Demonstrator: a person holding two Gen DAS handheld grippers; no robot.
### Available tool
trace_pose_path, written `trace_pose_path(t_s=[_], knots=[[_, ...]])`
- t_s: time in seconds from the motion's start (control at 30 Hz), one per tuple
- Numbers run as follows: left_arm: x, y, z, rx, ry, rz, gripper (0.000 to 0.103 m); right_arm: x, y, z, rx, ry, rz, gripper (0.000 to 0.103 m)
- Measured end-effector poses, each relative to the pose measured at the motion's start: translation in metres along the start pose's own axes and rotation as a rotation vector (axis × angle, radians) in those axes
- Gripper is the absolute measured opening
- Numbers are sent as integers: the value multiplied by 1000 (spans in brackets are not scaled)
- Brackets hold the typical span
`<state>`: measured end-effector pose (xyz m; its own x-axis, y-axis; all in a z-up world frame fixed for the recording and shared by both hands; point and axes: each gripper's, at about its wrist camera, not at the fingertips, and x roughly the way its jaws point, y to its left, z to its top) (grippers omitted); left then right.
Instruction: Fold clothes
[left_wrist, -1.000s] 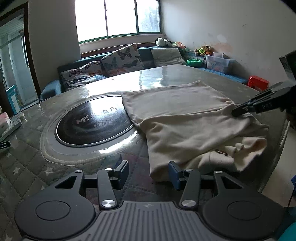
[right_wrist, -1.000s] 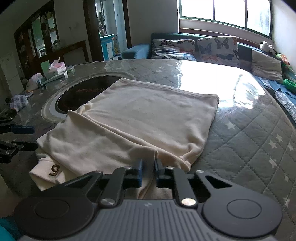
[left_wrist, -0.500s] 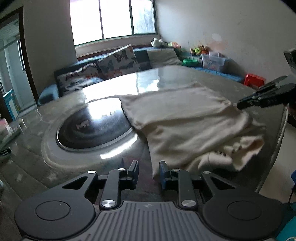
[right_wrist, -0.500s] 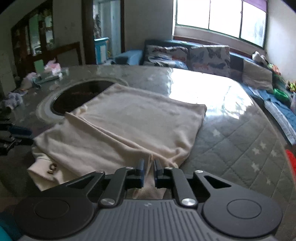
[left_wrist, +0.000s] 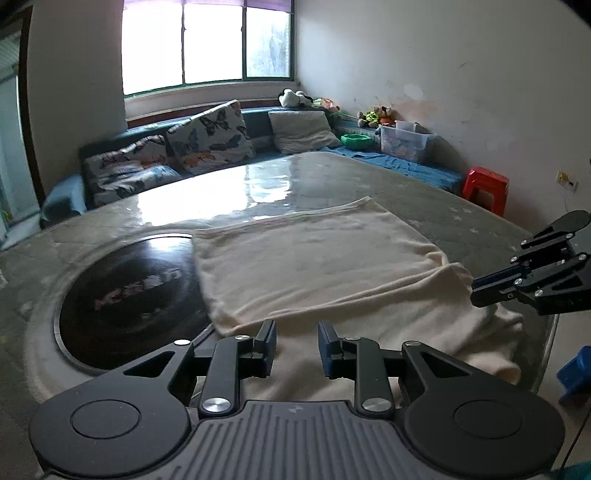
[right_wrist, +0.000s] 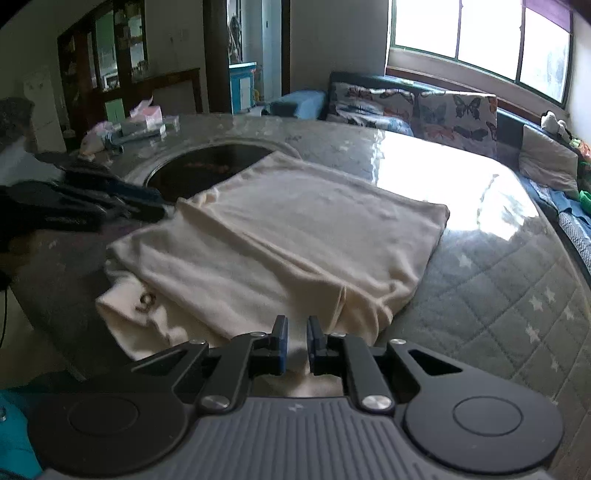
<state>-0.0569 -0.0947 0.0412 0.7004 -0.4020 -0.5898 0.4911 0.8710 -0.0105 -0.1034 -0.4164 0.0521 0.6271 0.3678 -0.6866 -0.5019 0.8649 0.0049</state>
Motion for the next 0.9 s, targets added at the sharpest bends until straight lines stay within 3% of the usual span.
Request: trace_pose_path(t_s=[0.23,0.4,0.53,0.77,0.9], knots=[[25,15,-2,-39,48,38,27,15,-7,11,37,-41,3,13],[25,13,-5,-12,50,39,27,31,-15,5,61,-1,-2,16],[14,8,-4,12,44,25,28,19,-13,5,51,-22,-4,16],[-29,-15,-19,136,29,-40,38,12,-5,-8,4,17,14,17],[-49,-33,-34,255,36,-54,42,6,-2,-11,-14,15,6,18]])
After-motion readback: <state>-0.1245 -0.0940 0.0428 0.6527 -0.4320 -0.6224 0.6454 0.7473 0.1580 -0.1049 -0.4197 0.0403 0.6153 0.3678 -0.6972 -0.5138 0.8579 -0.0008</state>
